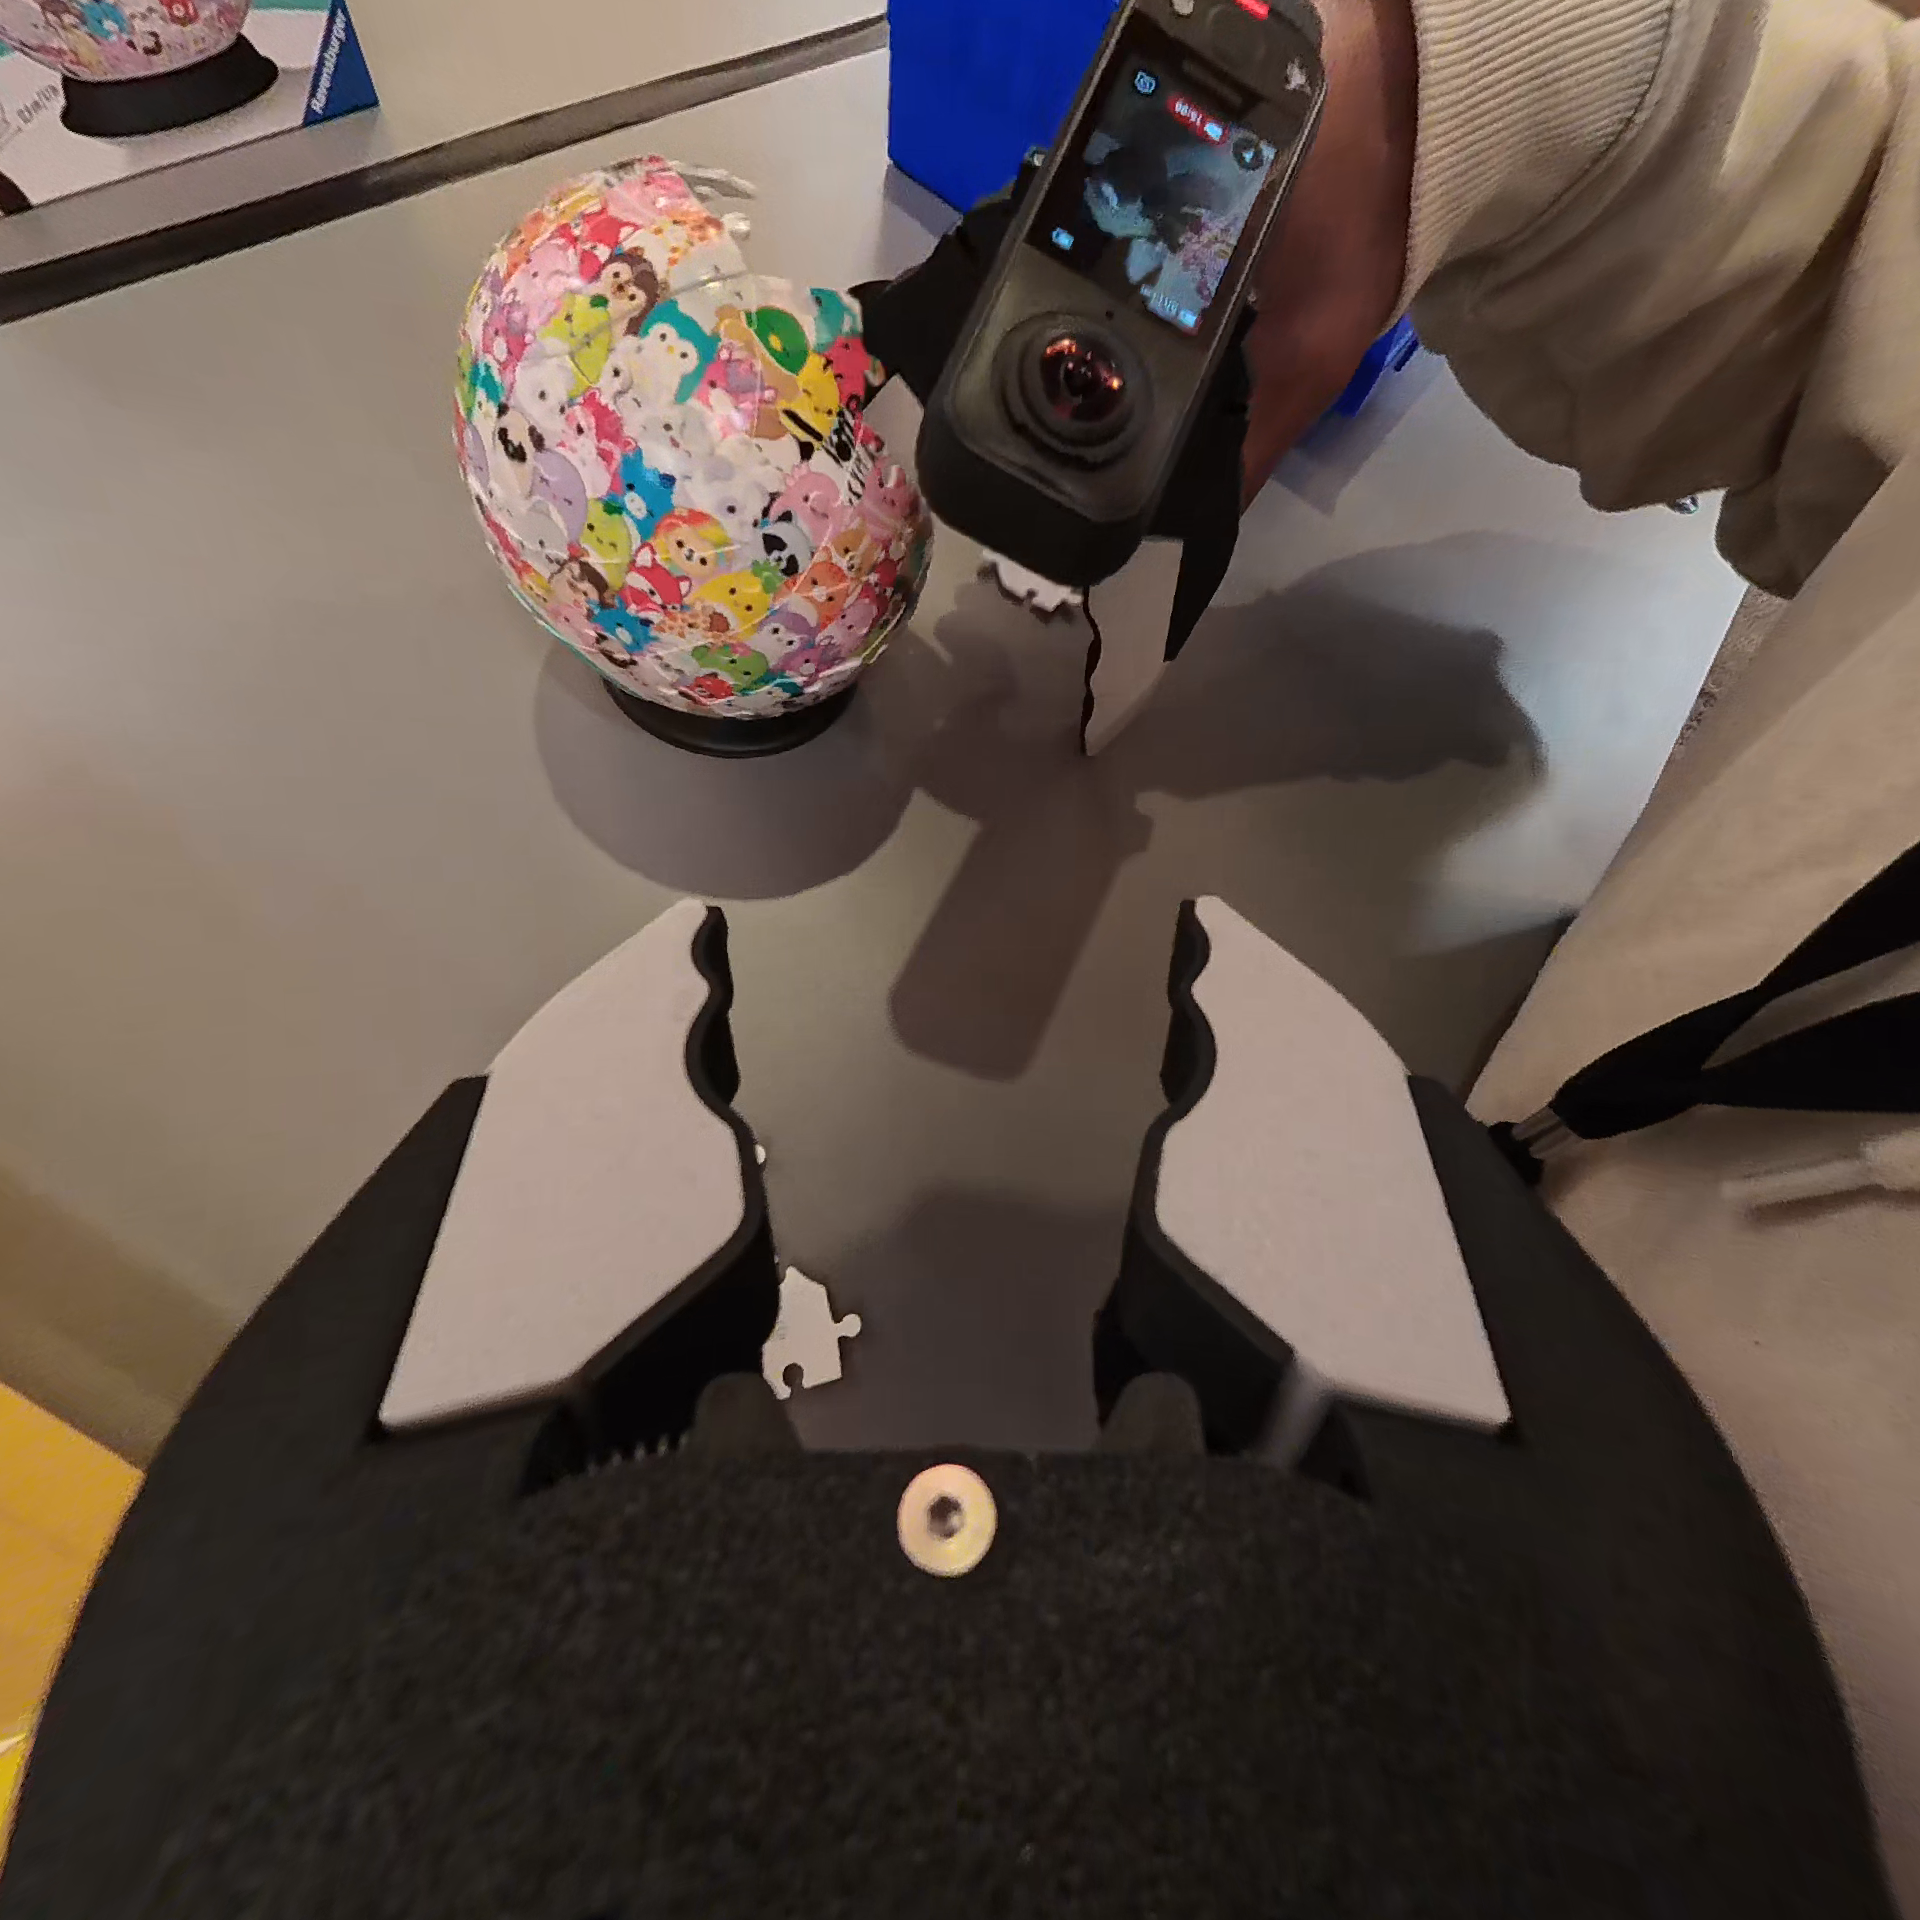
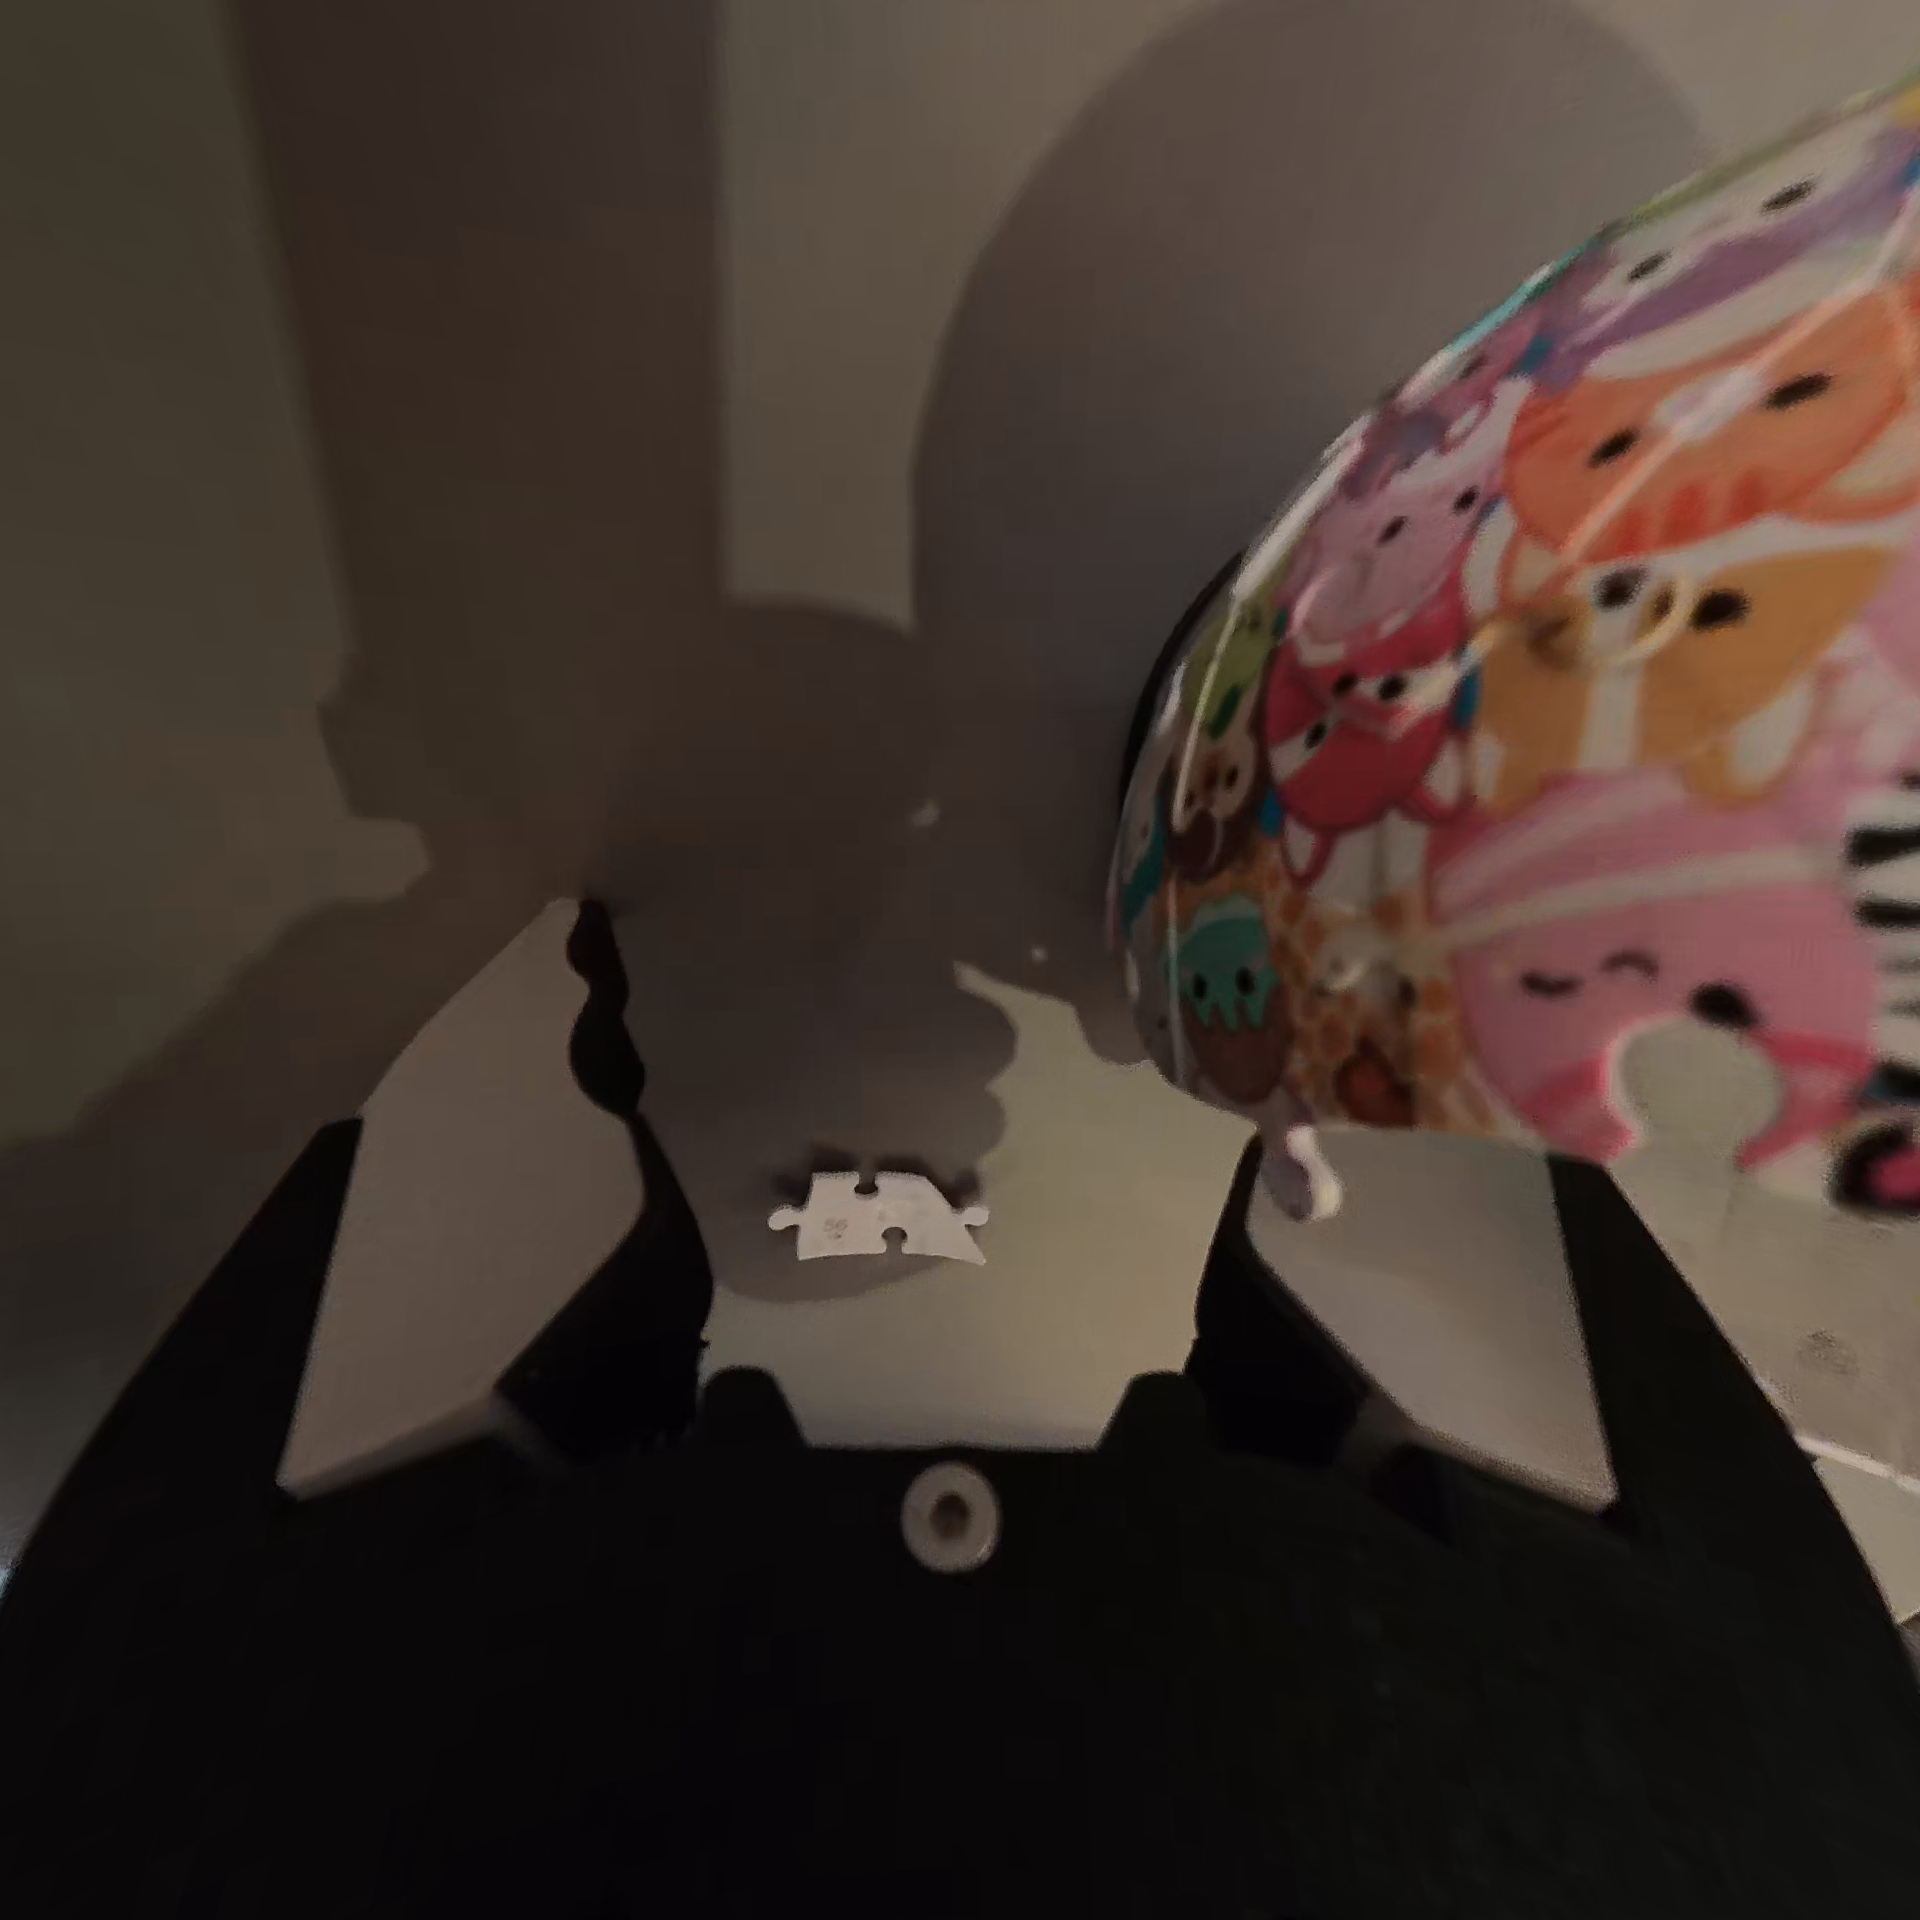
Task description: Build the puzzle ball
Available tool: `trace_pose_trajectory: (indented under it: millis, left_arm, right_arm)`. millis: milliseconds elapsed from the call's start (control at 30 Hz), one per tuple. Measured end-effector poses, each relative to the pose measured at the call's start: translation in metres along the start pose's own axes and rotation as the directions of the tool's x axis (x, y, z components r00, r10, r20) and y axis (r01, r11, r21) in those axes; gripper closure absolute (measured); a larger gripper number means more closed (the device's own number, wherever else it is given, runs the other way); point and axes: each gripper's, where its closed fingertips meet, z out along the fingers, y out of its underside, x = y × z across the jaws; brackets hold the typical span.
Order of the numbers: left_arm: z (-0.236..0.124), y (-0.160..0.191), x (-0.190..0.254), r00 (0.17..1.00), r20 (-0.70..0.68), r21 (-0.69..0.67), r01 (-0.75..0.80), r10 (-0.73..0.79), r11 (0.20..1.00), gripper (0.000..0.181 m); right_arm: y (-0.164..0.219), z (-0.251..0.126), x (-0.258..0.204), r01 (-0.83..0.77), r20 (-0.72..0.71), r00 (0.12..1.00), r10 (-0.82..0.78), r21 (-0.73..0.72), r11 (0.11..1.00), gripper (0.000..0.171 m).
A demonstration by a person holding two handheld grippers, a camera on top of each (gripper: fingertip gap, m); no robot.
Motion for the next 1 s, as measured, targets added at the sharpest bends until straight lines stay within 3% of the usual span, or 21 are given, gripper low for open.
trace_pose_trajectory:
  millis: [533,667,1000]
  left_arm:
    - [-0.004,0.0,0.0,1.0,-0.005,0.002,0.008,-0.008,1.0,0.101]
    - [-0.003,-0.001,0.0,1.0,-0.009,0.002,0.012,-0.012,1.0,0.101]
    - [0.0,-0.001,0.001,1.0,-0.011,-0.009,0.011,-0.011,1.0,0.101]
  right_arm:
    - [-0.005,-0.002,-0.003,-0.013,-0.009,1.0,0.013,0.003,1.0,0.05]
    - [-0.012,-0.018,-0.009,-0.014,-0.025,1.0,0.017,0.114,0.993,0.06]
    - [-0.008,0.001,-0.012,-0.017,0.014,1.0,0.016,0.081,0.997,0.046]
